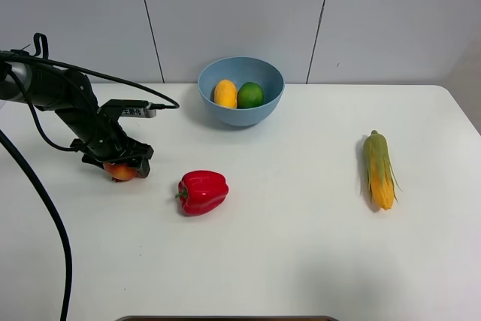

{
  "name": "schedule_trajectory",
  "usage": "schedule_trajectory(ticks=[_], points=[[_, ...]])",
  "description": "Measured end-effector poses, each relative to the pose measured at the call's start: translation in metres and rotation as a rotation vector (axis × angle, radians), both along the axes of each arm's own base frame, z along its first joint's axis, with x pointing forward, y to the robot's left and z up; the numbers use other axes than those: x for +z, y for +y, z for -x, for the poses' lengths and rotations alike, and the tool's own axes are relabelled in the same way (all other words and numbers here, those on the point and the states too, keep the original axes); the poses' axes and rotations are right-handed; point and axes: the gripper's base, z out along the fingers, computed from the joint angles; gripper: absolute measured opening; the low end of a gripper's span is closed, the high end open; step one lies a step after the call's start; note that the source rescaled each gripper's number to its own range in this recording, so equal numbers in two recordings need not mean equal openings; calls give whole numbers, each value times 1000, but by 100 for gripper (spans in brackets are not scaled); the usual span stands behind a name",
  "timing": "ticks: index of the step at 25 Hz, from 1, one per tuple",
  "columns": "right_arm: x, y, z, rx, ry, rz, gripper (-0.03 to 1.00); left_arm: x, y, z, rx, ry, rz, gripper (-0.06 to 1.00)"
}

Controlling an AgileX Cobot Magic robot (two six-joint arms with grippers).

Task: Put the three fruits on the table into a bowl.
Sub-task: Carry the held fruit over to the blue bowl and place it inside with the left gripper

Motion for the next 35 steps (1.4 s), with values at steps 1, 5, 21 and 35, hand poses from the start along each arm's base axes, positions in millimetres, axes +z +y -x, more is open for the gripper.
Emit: schedule_trajectory(ticks=[1,5,21,35], points=[[0,0,0,0,0,0,50,0,0,0,0,0,0,0],[0,0,0,0,0,0,50,0,0,0,-1,6,0,0],[0,0,0,0,0,0,50,45,-1,5,-3,-60,30,0],[0,0,0,0,0,0,50,135,-47,-32,-115,-193,108,0]])
